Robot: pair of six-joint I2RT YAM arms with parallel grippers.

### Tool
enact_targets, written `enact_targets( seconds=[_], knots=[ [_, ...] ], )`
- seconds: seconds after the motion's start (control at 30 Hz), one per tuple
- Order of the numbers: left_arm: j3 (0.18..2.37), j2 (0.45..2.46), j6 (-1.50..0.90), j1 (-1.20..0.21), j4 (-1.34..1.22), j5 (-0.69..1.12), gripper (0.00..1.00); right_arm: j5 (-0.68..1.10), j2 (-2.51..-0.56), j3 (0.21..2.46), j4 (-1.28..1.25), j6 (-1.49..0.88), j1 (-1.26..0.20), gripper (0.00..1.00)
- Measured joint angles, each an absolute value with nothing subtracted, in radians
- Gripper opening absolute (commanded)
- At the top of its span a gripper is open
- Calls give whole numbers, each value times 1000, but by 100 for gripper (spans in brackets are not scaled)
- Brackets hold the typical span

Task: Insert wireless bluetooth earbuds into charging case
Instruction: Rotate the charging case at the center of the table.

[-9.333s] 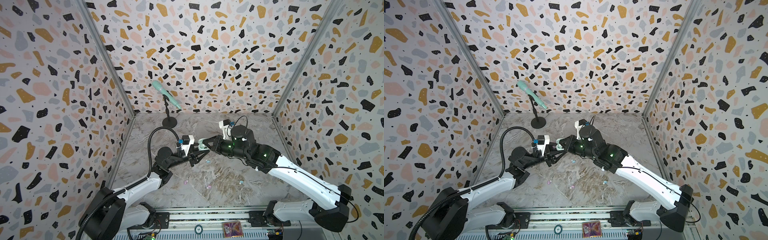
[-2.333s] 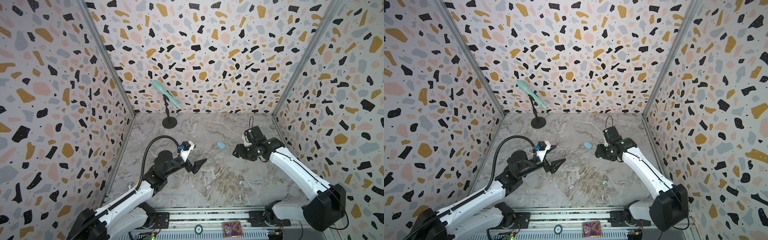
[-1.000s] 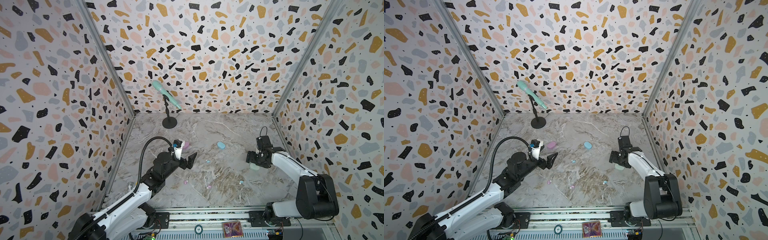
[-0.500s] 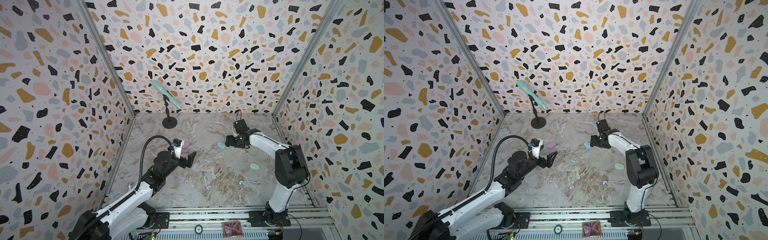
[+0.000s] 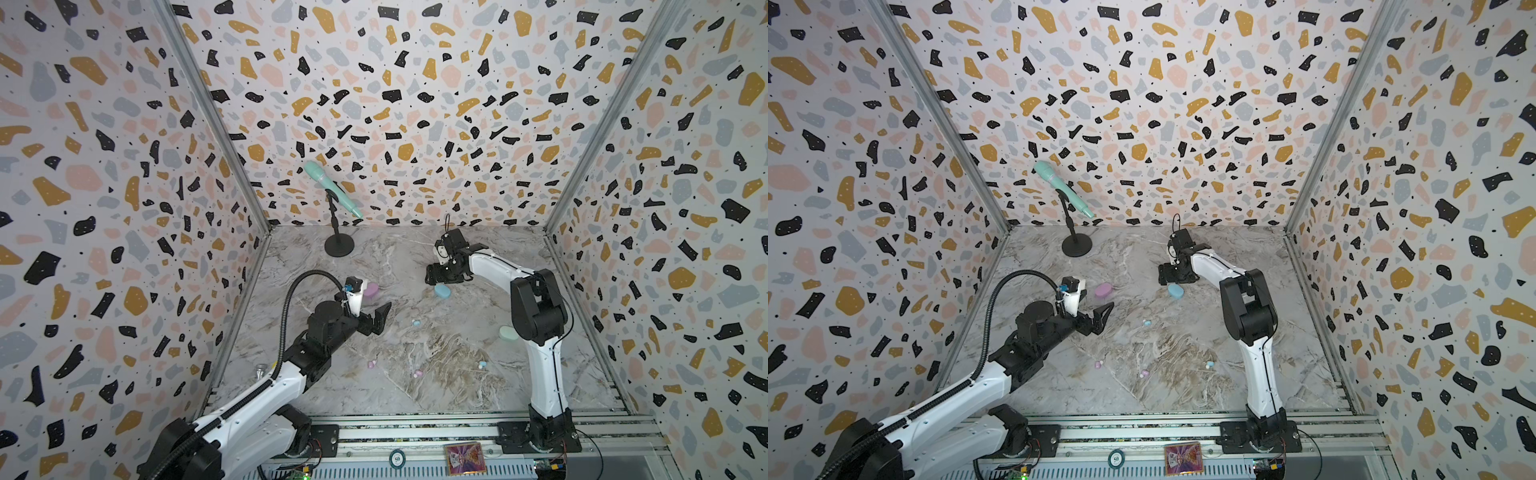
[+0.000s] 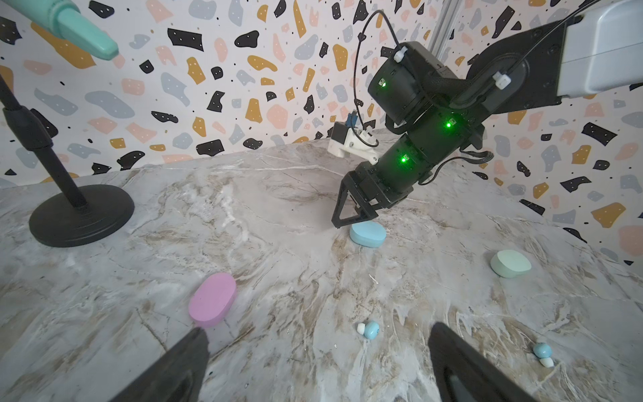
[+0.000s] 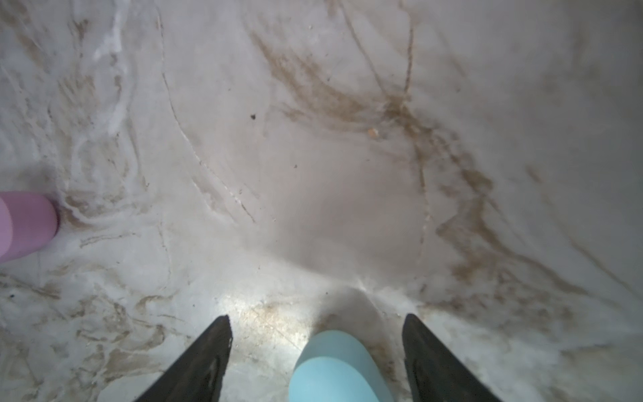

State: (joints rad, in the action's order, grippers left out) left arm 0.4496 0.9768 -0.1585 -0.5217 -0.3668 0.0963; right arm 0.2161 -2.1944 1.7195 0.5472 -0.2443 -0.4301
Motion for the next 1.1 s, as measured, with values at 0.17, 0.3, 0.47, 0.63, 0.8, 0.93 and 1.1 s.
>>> enact_targets(
  seconds=[0.17,0.3,0.47,0.63,0.8,0.93,1.1],
  knots=[
    [450,977,-159,-521,-367,97,100,237,-2196,1737,592,-208,-462,78],
    [450,977,-159,-518,-367,97,100,244,-2196,1740,617,-186,-488,78],
    [450,977,-159,-518,-367,100,100,234,-2195,1739,643,-178,-506,81],
    [450,977,-159,-518,-367,102,100,157,-2162,1737,674,-195,-506,86],
    [450,977,-159,-517,-367,112,100,70,-2121,1737,711,-201,-509,87],
    [450,978,-159,-517,-367,117,100,32,-2120,1736,749,-204,-512,87],
    [450,983,-159,-517,-367,123,100,7,-2120,1734,778,-212,-522,86]
  ],
)
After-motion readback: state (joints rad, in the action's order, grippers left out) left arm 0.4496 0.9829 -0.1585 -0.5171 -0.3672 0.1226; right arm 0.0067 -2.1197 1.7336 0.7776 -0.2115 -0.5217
